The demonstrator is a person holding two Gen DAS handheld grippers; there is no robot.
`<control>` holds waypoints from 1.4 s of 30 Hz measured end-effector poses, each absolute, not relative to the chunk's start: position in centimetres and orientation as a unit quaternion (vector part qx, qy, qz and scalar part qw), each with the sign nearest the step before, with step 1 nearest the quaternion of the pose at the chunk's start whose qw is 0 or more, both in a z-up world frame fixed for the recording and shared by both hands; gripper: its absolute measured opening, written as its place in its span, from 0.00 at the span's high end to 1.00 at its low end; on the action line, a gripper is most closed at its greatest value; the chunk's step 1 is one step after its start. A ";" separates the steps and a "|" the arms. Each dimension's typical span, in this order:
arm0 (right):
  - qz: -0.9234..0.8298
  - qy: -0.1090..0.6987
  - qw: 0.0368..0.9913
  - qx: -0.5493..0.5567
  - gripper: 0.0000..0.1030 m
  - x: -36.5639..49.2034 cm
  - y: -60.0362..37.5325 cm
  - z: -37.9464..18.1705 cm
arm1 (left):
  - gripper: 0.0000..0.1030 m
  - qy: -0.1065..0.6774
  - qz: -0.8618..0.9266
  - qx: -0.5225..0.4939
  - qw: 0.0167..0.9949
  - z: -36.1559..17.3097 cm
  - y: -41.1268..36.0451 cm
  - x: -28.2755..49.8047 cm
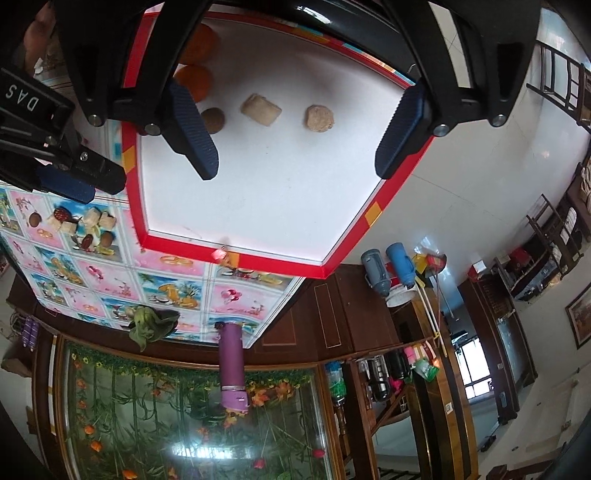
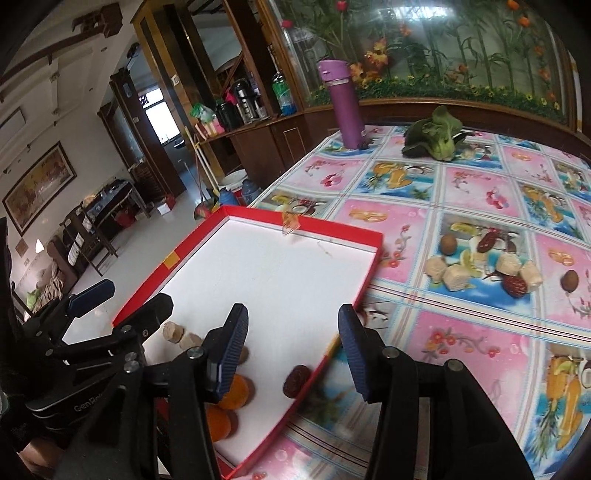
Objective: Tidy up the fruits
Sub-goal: 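Carry the date and cake over the tray and open both grippers, then move both tools back to the fruit and grasp a brown kiwi with the right gripper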
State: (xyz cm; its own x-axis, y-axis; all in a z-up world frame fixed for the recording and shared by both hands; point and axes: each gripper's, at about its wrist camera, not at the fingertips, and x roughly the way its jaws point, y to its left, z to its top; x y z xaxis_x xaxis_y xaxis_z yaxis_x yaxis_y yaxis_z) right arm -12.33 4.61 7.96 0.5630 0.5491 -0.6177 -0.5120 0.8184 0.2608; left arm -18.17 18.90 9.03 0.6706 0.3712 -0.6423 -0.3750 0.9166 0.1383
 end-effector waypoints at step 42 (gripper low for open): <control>0.112 0.380 0.917 0.040 0.50 -3.9 -17.8 4.7 | 0.14 0.453 0.057 0.067 0.887 3.9 4.0 -2.7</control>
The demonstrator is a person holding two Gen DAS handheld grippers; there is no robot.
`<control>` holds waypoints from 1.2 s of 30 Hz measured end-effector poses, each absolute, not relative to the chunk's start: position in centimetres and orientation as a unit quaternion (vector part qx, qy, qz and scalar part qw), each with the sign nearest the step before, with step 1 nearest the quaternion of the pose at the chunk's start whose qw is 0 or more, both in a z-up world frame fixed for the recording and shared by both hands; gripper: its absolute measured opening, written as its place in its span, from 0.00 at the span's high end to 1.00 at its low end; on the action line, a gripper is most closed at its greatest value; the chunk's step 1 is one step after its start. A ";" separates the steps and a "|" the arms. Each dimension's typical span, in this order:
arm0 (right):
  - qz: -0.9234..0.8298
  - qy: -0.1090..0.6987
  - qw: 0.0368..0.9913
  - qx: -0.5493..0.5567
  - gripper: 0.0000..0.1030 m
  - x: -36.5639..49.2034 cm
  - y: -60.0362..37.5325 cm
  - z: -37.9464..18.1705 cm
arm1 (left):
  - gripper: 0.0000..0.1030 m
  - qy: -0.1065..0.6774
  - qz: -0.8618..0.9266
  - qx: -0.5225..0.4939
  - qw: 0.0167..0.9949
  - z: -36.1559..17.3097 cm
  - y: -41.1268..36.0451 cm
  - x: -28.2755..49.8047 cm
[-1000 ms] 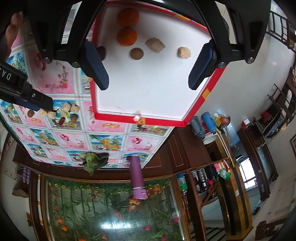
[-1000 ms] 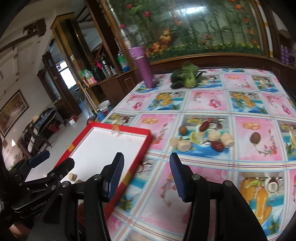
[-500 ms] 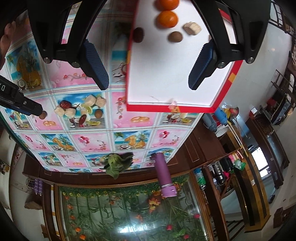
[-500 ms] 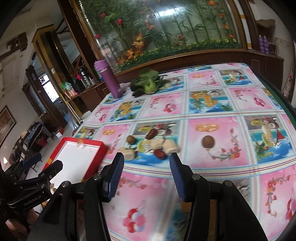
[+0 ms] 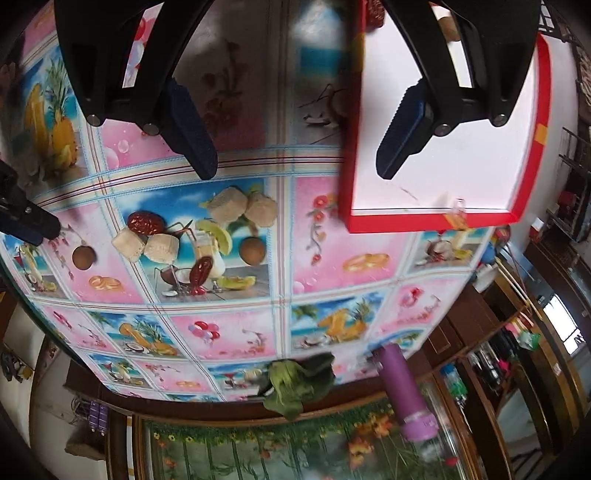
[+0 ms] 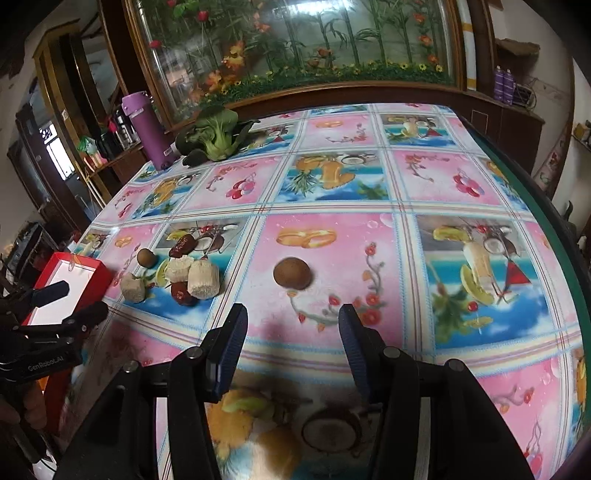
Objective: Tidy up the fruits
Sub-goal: 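Move both tools back to the fruit and grasp a brown kiwi with the right gripper, then grasp a white cube with the left gripper while the right lifts the kiwi toward the tray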
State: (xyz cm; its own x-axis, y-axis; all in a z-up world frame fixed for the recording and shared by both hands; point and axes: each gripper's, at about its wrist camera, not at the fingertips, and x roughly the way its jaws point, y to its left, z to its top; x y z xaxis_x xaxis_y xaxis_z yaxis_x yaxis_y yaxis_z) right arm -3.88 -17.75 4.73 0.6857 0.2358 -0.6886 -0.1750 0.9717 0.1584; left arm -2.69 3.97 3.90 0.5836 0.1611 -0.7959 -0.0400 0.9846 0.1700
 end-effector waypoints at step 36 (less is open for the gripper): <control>0.104 0.408 0.906 0.053 0.75 0.7 -17.5 3.4 | 0.32 0.465 -0.041 0.081 0.881 2.1 -0.3 0.5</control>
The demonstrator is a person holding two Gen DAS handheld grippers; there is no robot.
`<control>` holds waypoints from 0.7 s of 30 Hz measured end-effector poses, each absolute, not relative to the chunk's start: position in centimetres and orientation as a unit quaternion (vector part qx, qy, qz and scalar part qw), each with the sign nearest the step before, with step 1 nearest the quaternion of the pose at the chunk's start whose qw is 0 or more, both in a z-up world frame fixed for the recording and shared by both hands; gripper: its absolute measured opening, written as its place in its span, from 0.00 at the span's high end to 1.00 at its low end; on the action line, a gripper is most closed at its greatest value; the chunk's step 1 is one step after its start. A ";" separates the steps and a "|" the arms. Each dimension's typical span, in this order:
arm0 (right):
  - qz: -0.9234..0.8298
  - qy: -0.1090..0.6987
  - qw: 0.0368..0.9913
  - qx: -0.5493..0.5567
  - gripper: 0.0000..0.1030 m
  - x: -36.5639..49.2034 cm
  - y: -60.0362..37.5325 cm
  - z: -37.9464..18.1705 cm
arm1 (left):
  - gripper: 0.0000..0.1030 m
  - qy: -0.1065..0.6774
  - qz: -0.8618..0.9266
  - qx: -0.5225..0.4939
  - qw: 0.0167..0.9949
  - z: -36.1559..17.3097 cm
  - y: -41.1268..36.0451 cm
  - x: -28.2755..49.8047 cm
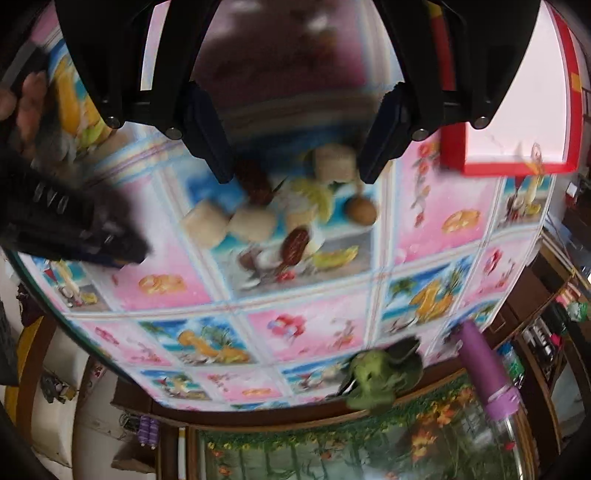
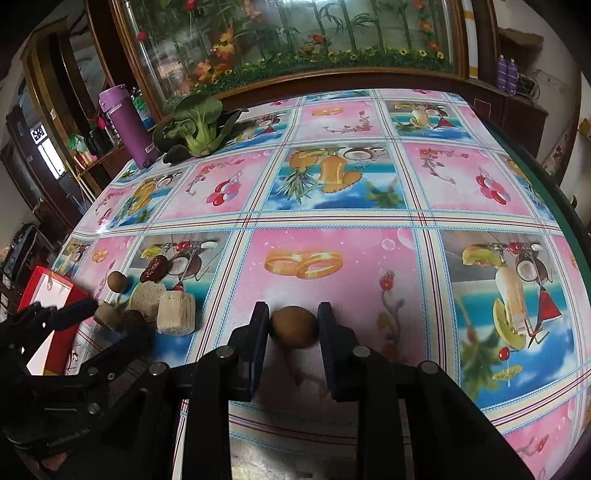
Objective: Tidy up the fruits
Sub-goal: 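Grasp a white cube with the left gripper while the right lifts the kiwi toward the tray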
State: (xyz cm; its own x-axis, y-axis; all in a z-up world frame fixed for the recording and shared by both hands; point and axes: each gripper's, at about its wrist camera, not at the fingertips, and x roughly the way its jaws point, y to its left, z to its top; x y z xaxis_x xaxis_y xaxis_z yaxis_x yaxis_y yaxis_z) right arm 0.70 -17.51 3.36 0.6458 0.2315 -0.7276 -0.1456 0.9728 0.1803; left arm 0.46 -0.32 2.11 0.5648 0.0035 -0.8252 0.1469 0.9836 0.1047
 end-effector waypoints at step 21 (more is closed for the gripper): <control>0.116 0.412 0.902 0.062 0.75 0.6 -17.4 3.3 | 0.43 0.459 -0.028 0.061 0.886 2.8 3.0 -1.0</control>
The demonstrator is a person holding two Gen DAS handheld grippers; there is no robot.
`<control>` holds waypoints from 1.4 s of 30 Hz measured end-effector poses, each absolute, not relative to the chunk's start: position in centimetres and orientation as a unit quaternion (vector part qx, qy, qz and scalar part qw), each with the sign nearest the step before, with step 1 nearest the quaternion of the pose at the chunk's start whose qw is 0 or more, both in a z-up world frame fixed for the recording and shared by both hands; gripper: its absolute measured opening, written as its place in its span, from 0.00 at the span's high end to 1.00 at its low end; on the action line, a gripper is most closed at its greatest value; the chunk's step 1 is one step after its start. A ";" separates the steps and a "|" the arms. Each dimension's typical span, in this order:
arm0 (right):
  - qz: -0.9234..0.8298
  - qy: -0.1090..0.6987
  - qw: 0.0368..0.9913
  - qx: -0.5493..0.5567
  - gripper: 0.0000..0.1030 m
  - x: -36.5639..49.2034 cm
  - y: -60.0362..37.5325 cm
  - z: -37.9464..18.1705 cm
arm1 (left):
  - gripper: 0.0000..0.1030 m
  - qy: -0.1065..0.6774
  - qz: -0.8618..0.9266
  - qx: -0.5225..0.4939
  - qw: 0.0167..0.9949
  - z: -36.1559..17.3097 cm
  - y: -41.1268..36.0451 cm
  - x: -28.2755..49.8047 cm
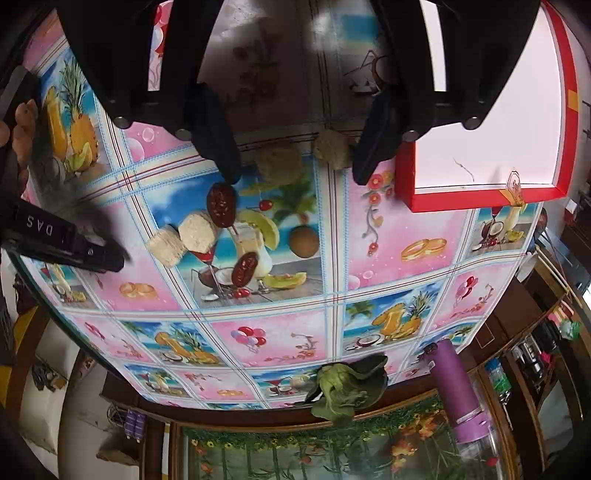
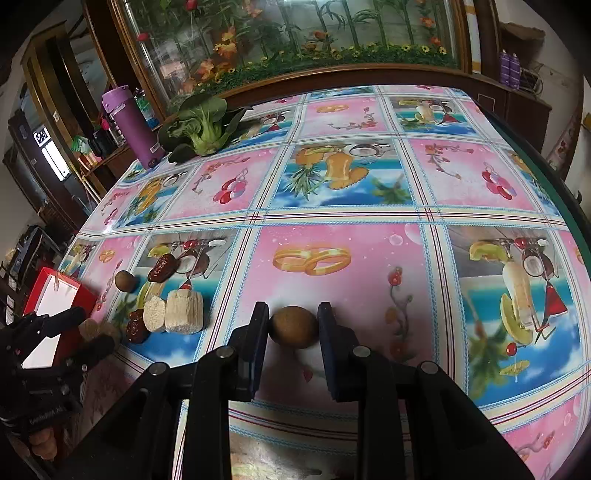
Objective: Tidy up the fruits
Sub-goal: 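Grasp a white cube with the left gripper while the right lifts the kiwi toward the tray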
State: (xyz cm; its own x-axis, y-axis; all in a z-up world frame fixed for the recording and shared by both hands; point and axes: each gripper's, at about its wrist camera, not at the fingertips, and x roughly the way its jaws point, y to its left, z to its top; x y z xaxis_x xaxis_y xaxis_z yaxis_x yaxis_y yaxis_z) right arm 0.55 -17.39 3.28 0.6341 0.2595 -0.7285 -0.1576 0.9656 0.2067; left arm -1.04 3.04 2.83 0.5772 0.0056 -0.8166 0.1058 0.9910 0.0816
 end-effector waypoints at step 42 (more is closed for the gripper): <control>0.126 0.412 0.900 0.063 0.75 0.4 -17.0 3.1 | 0.85 0.492 -0.062 0.034 0.868 1.6 4.9 -1.8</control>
